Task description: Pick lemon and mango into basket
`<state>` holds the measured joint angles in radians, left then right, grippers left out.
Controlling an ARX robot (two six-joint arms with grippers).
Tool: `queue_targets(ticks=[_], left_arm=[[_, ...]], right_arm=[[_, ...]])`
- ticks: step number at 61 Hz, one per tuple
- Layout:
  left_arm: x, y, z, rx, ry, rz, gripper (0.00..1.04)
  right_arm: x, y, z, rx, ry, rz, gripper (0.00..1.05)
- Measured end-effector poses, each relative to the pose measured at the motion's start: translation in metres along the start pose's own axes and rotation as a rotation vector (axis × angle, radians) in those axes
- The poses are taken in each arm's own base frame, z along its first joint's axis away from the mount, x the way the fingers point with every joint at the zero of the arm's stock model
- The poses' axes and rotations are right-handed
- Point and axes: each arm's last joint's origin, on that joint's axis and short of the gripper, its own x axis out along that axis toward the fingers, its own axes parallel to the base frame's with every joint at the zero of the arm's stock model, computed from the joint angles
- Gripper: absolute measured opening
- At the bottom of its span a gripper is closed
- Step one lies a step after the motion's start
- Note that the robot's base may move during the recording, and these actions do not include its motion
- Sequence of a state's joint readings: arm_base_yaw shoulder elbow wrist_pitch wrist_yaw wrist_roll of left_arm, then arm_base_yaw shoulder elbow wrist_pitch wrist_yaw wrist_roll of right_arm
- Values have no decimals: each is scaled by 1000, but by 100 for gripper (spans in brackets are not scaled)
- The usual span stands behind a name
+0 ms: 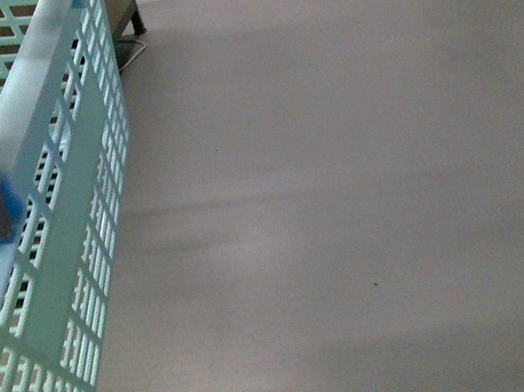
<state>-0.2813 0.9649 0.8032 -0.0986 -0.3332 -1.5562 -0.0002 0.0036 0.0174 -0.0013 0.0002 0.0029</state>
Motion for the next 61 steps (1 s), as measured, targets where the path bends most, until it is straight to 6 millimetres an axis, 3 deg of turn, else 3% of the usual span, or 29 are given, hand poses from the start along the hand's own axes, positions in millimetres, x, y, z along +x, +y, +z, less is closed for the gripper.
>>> queue_targets(ticks=[61], left_arm=[[0,0,0,0,0,0,5]], right_arm=[[0,0,0,0,0,0,96]])
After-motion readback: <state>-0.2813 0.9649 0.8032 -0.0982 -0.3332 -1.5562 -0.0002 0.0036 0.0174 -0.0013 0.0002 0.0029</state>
